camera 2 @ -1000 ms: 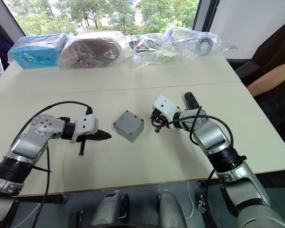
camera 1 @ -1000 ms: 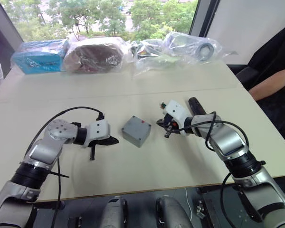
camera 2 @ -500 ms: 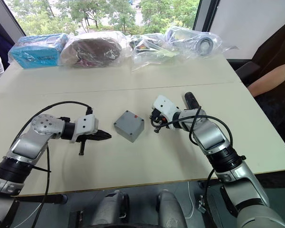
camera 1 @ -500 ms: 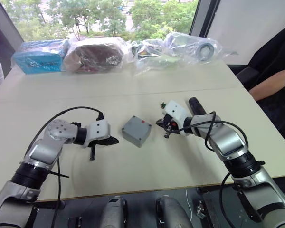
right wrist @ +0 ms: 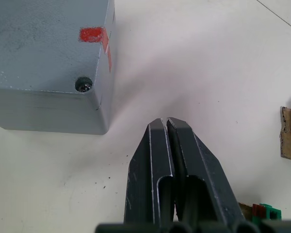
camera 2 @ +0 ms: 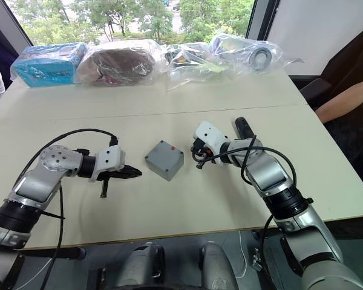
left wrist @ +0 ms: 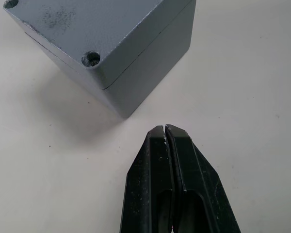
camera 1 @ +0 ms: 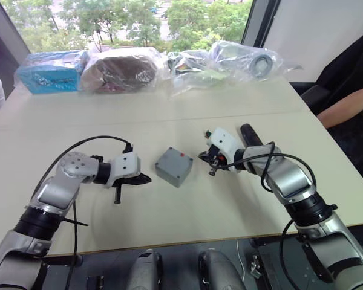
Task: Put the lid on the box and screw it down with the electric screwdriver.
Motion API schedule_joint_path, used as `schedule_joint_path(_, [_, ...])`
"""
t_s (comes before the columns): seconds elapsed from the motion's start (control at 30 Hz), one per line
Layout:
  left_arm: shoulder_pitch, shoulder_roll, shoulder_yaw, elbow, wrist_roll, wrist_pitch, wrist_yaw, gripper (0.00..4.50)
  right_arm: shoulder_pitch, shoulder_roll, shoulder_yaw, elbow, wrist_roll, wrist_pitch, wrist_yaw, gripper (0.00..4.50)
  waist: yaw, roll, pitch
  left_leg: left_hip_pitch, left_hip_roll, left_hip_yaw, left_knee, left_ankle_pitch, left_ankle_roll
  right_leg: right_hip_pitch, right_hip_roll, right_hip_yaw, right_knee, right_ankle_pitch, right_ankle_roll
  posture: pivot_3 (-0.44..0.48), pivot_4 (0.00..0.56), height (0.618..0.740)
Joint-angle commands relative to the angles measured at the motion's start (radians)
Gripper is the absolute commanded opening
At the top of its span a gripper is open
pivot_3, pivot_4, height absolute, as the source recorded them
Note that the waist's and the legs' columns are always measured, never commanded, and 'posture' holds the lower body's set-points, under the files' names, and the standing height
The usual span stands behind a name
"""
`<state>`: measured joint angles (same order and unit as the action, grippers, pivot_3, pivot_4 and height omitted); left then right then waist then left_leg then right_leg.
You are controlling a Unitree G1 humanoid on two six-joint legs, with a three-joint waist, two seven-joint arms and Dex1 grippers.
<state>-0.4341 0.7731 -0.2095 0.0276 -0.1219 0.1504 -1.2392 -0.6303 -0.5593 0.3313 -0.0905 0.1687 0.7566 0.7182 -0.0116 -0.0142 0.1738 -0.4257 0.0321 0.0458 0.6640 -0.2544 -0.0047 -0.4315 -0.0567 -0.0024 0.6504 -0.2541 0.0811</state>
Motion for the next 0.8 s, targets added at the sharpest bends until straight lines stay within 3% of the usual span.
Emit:
schedule_joint_path(0.03, [0.002,0.008,0.027,-0.029,-0.020,0.003,0.000,0.00,-0.017,0.008,-0.035,-0.017,-0.003,-0.016,0.003,0.07,0.000,0.000,0.000,0.000,0.000,0.000,0.000,0.000,0.000,0.000,0.000,0.000,0.000,0.000,0.000,0.000,0.150,0.740])
schedule_joint_path(0.07, [0.002,0.008,0.027,-0.029,-0.020,0.003,0.000,0.00,-0.017,0.008,-0.035,-0.017,-0.003,-0.016,0.003,0.07,0.000,0.000,0.000,0.000,0.000,0.000,0.000,0.000,0.000,0.000,0.000,0.000,0.000,0.000,0.000,0.000,0.150,0.740])
schedule_joint_path(0.13, [-0.080,-0.115,0.012,0.003,-0.035,0.049,0.079,0.00,-0.035,0.162,0.049,0.072,0.035,-0.089,0.056,0.07,0.000,0.000,-0.001,0.001,0.000,0.000,0.000,0.000,0.000,0.001,0.000,0.000,0.000,0.000,0.000,0.000,0.150,0.740])
schedule_joint_path(0.2, [-0.118,-0.174,0.008,0.020,-0.037,0.072,0.113,0.00,-0.043,0.237,0.079,0.118,0.042,-0.126,0.089,0.07,0.000,0.000,-0.001,0.002,0.000,-0.001,0.001,0.000,0.000,0.003,0.001,0.000,0.000,0.000,0.000,0.000,0.150,0.740])
schedule_joint_path(0.5, [-0.136,-0.197,0.018,0.037,-0.015,0.077,0.113,0.00,-0.038,0.263,0.070,0.135,0.004,-0.145,0.123,0.07,0.000,0.000,-0.001,0.002,0.000,-0.001,0.002,0.000,0.000,0.003,0.000,0.000,0.002,0.001,0.001,0.000,0.150,0.740])
schedule_joint_path(0.8, [-0.125,-0.166,0.041,0.035,-0.007,0.072,0.105,0.00,-0.002,0.221,0.077,0.011,0.034,0.002,0.154,0.07,-0.001,0.000,-0.001,0.002,0.000,-0.001,0.002,0.000,0.000,0.003,0.000,0.000,0.002,0.001,0.001,0.000,0.150,0.740])
